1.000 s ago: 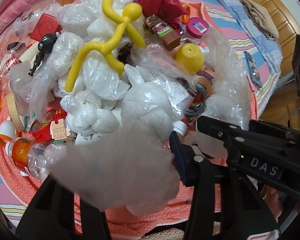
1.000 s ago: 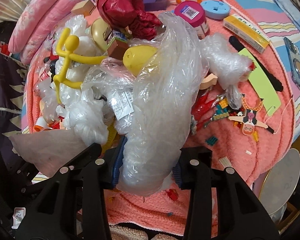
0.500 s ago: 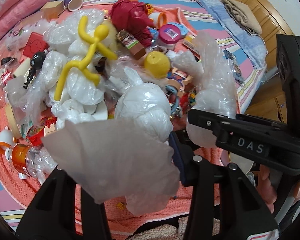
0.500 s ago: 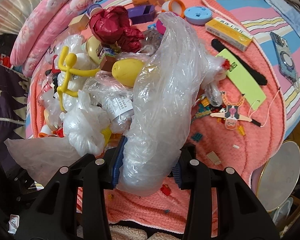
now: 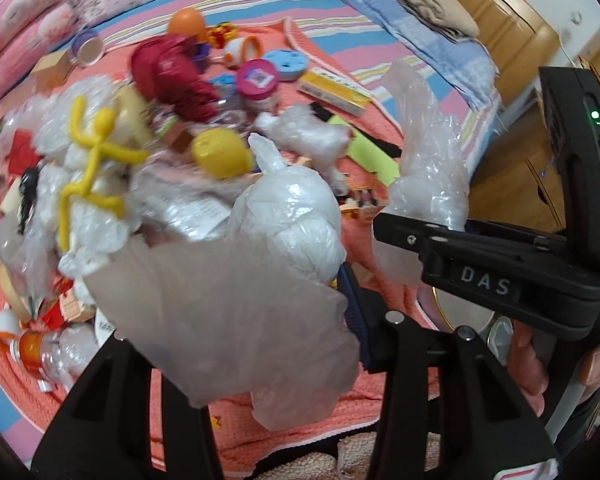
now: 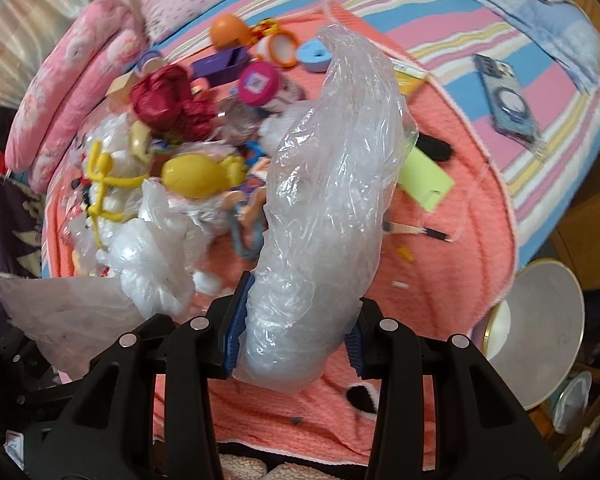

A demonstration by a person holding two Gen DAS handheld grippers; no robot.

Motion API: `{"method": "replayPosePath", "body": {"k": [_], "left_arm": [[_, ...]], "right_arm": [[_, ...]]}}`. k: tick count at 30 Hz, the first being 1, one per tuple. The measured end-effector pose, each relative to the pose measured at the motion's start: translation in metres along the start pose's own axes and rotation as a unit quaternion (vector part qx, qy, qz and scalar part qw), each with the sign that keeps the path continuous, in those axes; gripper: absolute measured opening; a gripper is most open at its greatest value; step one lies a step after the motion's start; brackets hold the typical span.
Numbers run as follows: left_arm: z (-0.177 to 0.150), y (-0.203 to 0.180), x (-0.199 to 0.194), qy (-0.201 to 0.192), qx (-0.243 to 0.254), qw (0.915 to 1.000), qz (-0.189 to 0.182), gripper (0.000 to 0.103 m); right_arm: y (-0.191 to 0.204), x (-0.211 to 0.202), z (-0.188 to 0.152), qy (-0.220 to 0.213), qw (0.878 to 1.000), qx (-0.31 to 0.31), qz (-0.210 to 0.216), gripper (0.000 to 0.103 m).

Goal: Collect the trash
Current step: 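Lift the clear bag with the right tool and carry it over the wastebasket, then open the right tool to drop the clear bag into the wastebasket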

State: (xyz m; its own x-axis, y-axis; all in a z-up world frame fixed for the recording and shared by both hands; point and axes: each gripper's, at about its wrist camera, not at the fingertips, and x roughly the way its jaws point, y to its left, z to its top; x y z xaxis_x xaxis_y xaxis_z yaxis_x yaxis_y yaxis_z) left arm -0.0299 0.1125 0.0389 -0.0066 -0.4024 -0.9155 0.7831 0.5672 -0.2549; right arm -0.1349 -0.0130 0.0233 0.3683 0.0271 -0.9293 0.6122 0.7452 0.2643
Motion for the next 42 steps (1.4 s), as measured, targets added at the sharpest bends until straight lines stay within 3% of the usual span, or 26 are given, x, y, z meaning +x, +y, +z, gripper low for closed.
{"method": "replayPosePath", "body": {"k": [11, 19, 27, 38, 42], "left_arm": [[0.007, -0.066, 0.018, 0.012, 0.088, 0.996, -0.013, 0.043], [0.007, -0.124, 0.032, 0.022, 0.161, 0.9863, -0.032, 0.043], [-0.003, -0.18, 0.049, 0.039, 0.225, 0.9722, -0.054, 0.043], [-0.02, -0.265, 0.072, 0.045, 0.321, 0.9432, -0.074, 0.043], [-0.022, -0.286, 0.085, 0.053, 0.337, 0.9364, -0.081, 0.043]], "right_arm": [[-0.072, -0.016, -0.02, -0.015, 0.997, 0.075, -0.019, 0.04], [-0.127, -0.037, -0.038, -0.038, 0.989, 0.132, -0.049, 0.04], [-0.192, -0.054, -0.066, -0.054, 0.974, 0.195, -0.097, 0.04], [-0.279, -0.061, -0.116, -0.042, 0.943, 0.3, -0.141, 0.04], [-0.299, -0.061, -0.128, -0.038, 0.931, 0.329, -0.155, 0.04]]}}
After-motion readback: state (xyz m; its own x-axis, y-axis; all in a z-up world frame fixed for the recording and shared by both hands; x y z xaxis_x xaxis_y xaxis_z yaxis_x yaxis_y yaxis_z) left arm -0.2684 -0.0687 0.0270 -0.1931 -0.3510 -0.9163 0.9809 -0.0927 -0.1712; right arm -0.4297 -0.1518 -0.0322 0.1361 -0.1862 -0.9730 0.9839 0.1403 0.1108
